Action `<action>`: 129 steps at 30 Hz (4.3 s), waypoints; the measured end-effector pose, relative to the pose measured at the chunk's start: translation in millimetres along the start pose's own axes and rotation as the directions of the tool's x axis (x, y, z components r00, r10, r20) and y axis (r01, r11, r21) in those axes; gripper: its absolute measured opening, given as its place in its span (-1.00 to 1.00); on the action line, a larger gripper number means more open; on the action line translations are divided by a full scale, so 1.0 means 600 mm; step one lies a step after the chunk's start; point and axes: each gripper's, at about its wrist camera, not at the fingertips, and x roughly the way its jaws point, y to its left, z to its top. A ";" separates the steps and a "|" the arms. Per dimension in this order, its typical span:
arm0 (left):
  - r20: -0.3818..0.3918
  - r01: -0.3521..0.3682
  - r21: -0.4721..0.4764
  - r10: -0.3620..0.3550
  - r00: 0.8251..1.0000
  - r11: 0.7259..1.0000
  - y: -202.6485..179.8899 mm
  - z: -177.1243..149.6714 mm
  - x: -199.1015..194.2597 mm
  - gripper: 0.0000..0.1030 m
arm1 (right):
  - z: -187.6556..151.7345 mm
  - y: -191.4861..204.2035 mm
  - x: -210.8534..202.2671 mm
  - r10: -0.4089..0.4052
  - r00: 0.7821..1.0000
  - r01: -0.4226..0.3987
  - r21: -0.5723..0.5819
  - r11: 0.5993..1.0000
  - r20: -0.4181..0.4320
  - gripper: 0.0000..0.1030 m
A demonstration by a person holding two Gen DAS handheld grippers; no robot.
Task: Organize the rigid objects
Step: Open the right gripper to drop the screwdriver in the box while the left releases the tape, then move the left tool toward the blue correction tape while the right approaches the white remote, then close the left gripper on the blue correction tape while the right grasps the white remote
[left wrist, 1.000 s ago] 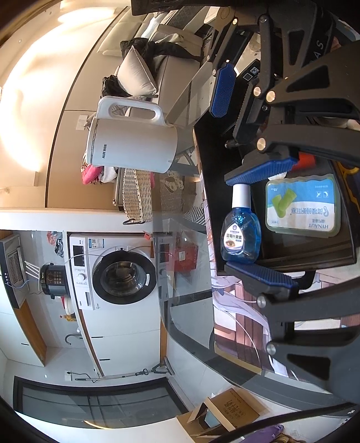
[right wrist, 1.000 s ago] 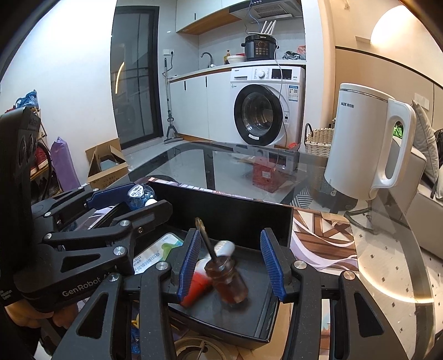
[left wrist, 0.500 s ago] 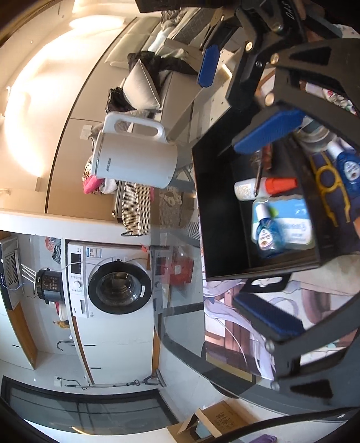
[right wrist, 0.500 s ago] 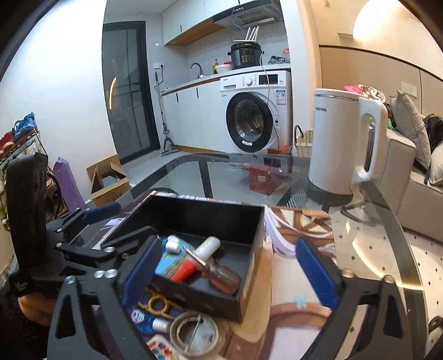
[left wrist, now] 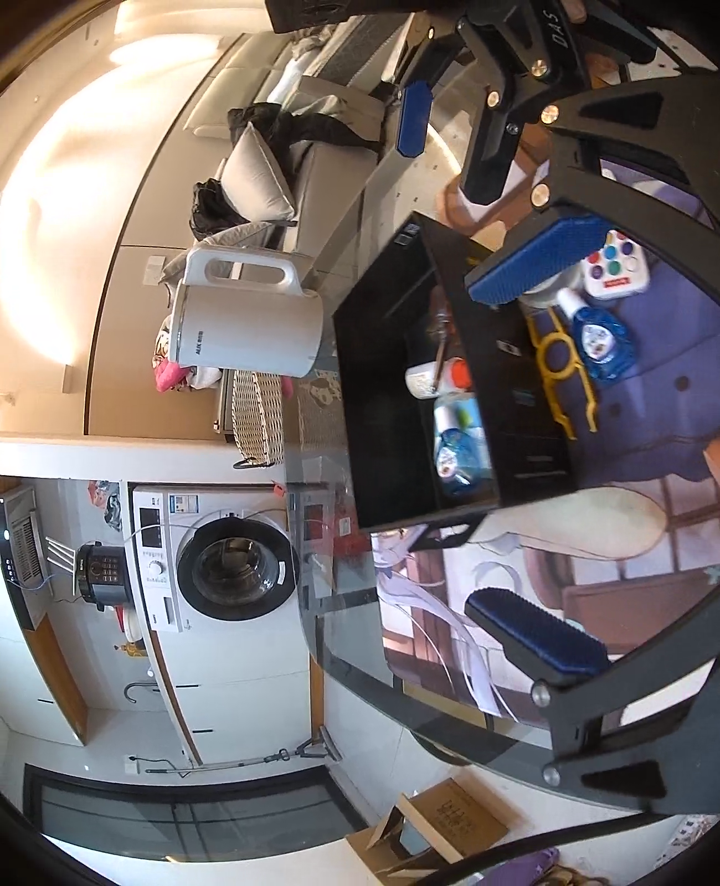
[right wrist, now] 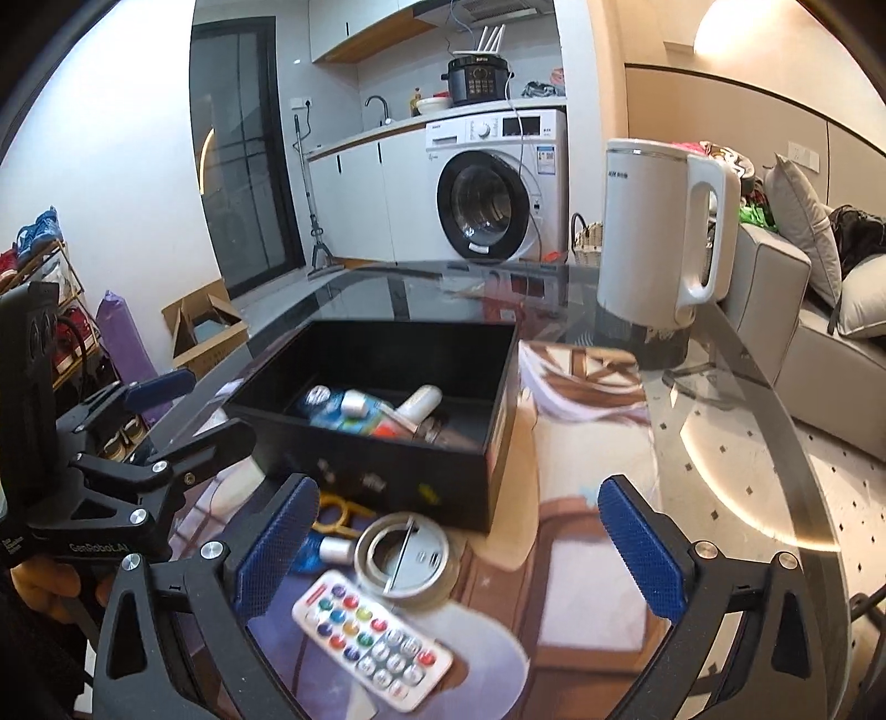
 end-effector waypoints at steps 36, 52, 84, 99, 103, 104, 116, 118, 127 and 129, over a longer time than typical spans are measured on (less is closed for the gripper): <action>-0.058 -0.023 0.007 0.023 0.998 1.000 0.011 -0.061 -0.014 1.00 | -0.098 0.086 0.061 -0.035 0.975 0.013 -0.099 0.995 -0.220 0.99; -0.075 0.000 -0.004 0.000 0.997 1.000 0.012 -0.060 -0.012 1.00 | -0.097 0.022 0.049 -0.094 0.968 0.086 -0.044 0.995 -0.232 0.99; -0.170 0.038 0.076 -0.024 0.985 0.996 -0.041 -0.064 0.003 1.00 | -0.125 -0.013 0.010 -0.089 0.972 0.081 -0.045 0.996 -0.216 0.83; -0.305 -0.053 0.107 0.084 0.949 0.993 -0.070 -0.058 0.067 1.00 | -0.125 -0.009 0.007 -0.059 0.977 0.048 -0.061 0.997 -0.207 0.73; -0.311 -0.068 0.095 0.095 0.946 0.993 -0.046 -0.062 0.058 1.00 | -0.126 -0.006 0.008 -0.063 0.977 0.050 -0.065 0.997 -0.205 0.73; -0.312 -0.074 0.088 0.098 0.945 0.993 -0.039 -0.064 0.056 1.00 | -0.126 -0.006 0.008 -0.062 0.977 0.050 -0.064 0.997 -0.205 0.73; -0.321 -0.048 0.039 0.058 0.945 0.998 -0.017 -0.072 0.041 1.00 | -0.125 -0.002 0.008 -0.055 0.978 0.042 -0.070 0.997 -0.203 0.73; -0.315 -0.028 0.049 0.042 0.948 0.998 -0.033 -0.067 0.045 1.00 | -0.126 -0.003 0.007 -0.054 0.978 0.040 -0.070 0.997 -0.202 0.73; -0.313 0.003 0.043 0.011 0.950 0.999 -0.061 -0.057 0.062 0.85 | -0.127 -0.002 0.005 -0.042 0.980 0.028 -0.072 0.997 -0.196 0.73; -0.325 0.008 0.041 0.006 0.946 0.999 -0.063 -0.058 0.068 0.62 | -0.128 -0.002 0.006 -0.041 0.980 0.027 -0.073 0.997 -0.196 0.74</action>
